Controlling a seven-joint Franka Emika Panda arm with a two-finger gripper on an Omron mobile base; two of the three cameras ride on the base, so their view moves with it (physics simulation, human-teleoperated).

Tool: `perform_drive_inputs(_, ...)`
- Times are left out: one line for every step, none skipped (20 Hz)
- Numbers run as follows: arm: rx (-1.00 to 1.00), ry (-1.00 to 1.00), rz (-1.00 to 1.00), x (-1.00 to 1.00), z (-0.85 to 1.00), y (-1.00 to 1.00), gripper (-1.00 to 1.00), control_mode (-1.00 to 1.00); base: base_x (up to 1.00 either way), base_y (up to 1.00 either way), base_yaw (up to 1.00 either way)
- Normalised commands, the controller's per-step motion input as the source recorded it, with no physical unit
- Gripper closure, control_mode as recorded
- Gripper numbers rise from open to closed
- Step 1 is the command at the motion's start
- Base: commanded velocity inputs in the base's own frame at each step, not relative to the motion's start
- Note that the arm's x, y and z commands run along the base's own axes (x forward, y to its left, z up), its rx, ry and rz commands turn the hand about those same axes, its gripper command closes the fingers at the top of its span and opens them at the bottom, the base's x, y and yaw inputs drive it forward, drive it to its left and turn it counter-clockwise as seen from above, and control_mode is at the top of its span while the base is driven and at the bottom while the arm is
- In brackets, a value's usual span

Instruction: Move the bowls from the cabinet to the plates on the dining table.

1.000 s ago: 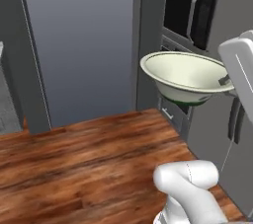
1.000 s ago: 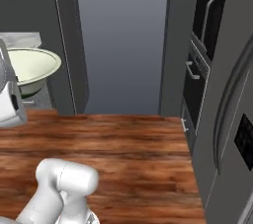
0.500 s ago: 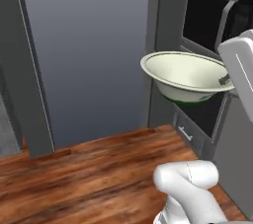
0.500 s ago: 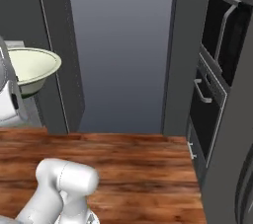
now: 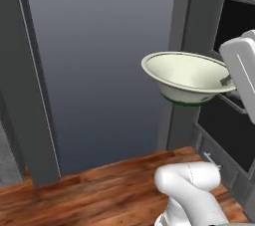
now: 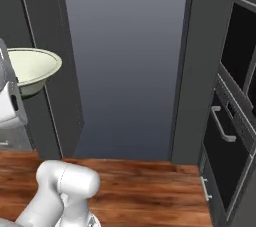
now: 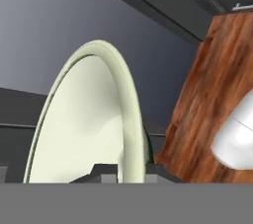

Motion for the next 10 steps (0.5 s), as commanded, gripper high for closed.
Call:
perform_drive_inputs(0.00, 0.00, 0.00, 0.00, 0.00, 0.00, 1.00, 1.00, 1.00, 0.20, 0.17)
perform_drive_inputs(0.00, 0.00, 0.00, 0.00, 0.00, 0.00, 1.00, 1.00, 0.97, 0.24, 0.20)
perform_drive_inputs(0.00, 0.00, 0.00, 0.00, 0.00, 0.00, 1.00, 1.00, 0.97, 0.25, 0.20)
perform_drive_inputs(0.00, 0.00, 0.00, 0.00, 0.00, 0.00, 1.00, 1.00, 1.00, 0.31, 0.20)
perform_drive_inputs(0.00, 0.00, 0.00, 0.00, 0.00, 0.00, 1.00, 1.00, 0.84, 0.46, 0.23)
perform_drive_inputs(0.00, 0.00, 0.00, 0.00, 0.00, 0.00, 1.00, 1.00, 0.55, 0.61, 0.31)
perform_drive_inputs(0.00, 0.00, 0.00, 0.00, 0.00, 0.00, 1.00, 1.00, 0.23, 0.62, 0.40)
perform_drive_inputs(0.00, 0.00, 0.00, 0.00, 0.00, 0.00, 1.00, 1.00, 0.00, 0.73, 0.48)
perform_drive_inputs(0.00, 0.00, 0.00, 0.00, 0.00, 0.00, 1.00, 1.00, 0.00, 0.72, 0.57)
perform_drive_inputs(0.00, 0.00, 0.00, 0.00, 0.00, 0.00, 1.00, 1.00, -0.18, 0.64, 0.58)
